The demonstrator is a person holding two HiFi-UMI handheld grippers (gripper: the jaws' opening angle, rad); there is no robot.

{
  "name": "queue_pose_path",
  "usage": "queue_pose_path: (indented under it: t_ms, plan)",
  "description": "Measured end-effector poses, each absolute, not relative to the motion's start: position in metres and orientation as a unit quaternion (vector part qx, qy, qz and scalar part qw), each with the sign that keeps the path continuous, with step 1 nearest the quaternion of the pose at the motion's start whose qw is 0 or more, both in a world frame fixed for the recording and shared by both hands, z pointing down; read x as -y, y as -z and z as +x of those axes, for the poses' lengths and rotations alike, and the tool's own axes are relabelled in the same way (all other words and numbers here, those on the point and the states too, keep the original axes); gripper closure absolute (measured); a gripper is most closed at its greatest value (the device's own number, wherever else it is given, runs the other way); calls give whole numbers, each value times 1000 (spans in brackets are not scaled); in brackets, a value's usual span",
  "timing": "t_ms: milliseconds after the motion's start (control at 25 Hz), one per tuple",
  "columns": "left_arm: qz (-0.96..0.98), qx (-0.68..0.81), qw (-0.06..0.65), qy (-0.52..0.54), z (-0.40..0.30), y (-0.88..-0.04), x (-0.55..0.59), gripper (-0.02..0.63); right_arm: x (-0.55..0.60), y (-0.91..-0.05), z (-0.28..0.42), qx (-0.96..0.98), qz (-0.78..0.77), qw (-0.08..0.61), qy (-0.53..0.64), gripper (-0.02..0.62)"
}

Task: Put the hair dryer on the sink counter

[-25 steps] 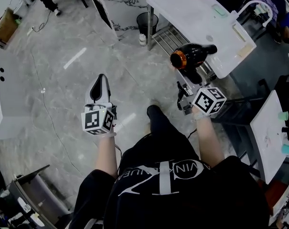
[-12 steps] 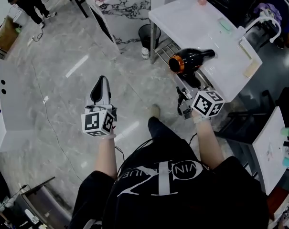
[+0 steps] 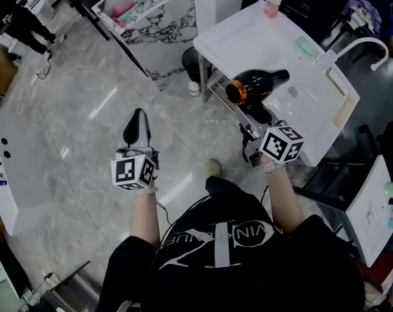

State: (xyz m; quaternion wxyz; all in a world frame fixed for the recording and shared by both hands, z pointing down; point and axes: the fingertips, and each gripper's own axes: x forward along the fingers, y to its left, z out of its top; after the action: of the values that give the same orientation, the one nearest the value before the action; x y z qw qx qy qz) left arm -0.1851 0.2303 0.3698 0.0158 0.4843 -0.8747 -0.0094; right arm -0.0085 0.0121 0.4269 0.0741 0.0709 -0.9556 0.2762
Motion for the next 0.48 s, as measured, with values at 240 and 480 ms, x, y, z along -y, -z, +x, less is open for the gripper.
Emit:
queue_pose_path:
  t_ms: [240,480]
  plan:
    - [517,856,6,14,-209,-362,-161,606,30,-431,-28,950,87,87,-286,339]
    - [549,836,10,5,-216,-365,-114,606,57,-436,-34,945,106,102,-294,339]
